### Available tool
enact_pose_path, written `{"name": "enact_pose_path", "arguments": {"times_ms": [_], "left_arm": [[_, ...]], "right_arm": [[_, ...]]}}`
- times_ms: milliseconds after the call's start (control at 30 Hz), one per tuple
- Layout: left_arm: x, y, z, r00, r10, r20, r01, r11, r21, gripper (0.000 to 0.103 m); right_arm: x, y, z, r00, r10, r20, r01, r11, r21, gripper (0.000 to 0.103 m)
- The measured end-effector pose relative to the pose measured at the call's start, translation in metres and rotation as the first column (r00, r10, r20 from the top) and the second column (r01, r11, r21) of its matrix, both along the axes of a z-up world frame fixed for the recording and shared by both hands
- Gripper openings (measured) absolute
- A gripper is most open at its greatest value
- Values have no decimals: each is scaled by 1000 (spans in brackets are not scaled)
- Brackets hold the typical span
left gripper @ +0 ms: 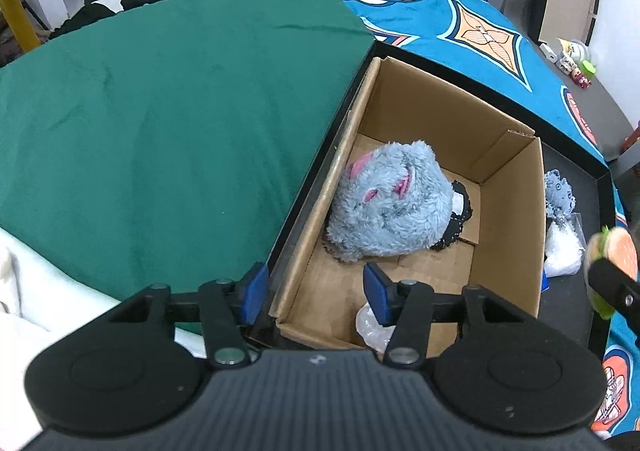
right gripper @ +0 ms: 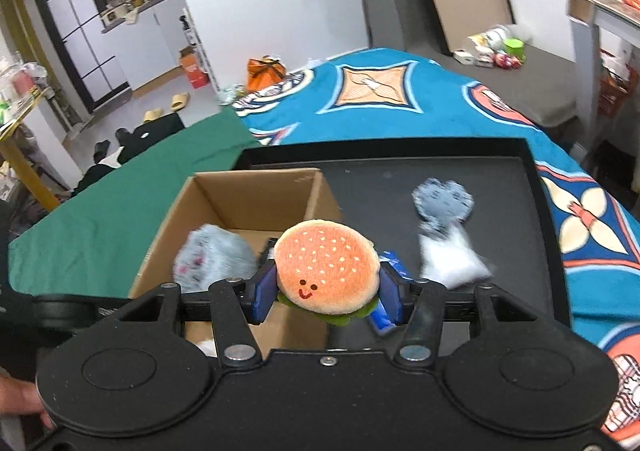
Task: Organize soft objects
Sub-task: 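Carry the hamburger plush into the box and open the right gripper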
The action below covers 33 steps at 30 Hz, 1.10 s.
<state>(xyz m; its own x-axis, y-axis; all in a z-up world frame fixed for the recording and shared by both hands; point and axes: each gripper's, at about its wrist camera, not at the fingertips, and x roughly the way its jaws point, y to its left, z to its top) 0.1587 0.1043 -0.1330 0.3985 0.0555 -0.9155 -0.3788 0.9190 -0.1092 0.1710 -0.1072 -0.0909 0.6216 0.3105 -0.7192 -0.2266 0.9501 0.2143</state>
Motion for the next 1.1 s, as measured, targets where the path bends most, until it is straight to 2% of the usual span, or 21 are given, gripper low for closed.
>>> {"name": "enact_pose_path", "arguments": {"times_ms": [33, 200, 333, 400, 433, 467, 500, 733, 1000, 1100], "left_arm": [[0, 1, -1, 1000, 0, 2, 0, 1000, -6, 49], [-2, 8, -5, 1000, 14, 8, -14, 999, -36, 31], [-1, 13, -8, 1000, 25, 11, -25, 998, -54, 24], [-1, 14, -9, 1000, 23, 9, -23, 998, -56, 17], [-1, 14, -9, 1000, 21, 11, -21, 998, -58, 16], [-2, 15, -9, 1000, 21, 15, -20, 998, -66, 15], [-2, 16, -9, 1000, 22, 16, -21, 997, -70, 15], [-5, 15, -5, 999, 23, 25, -21, 997, -74, 15], [-7, 8, 4, 999, 25, 47, -23, 999, -35, 16], [-7, 1, 7, 999, 7, 50, -7, 1000, 9, 18]], "right_arm": [[0, 5, 0, 1000, 6, 2, -6, 1000, 2, 52], [1, 30, -1, 999, 42, 2, -42, 999, -5, 52], [-1, 45, -3, 997, 75, 4, -75, 997, -9, 53], [-2, 49, -4, 997, 83, -1, -83, 997, -7, 56], [-3, 50, -5, 996, 84, 2, -84, 996, -12, 62], [-3, 51, -5, 997, 82, 6, -82, 996, -24, 68], [-4, 50, -5, 997, 76, 15, -76, 996, -38, 69], [-5, 30, -2, 999, 29, 27, -28, 999, -38, 71], [-5, 3, -8, 1000, -11, 18, 12, 999, -40, 71], [-4, -5, -11, 1000, -21, 13, 22, 999, -37, 71]]}}
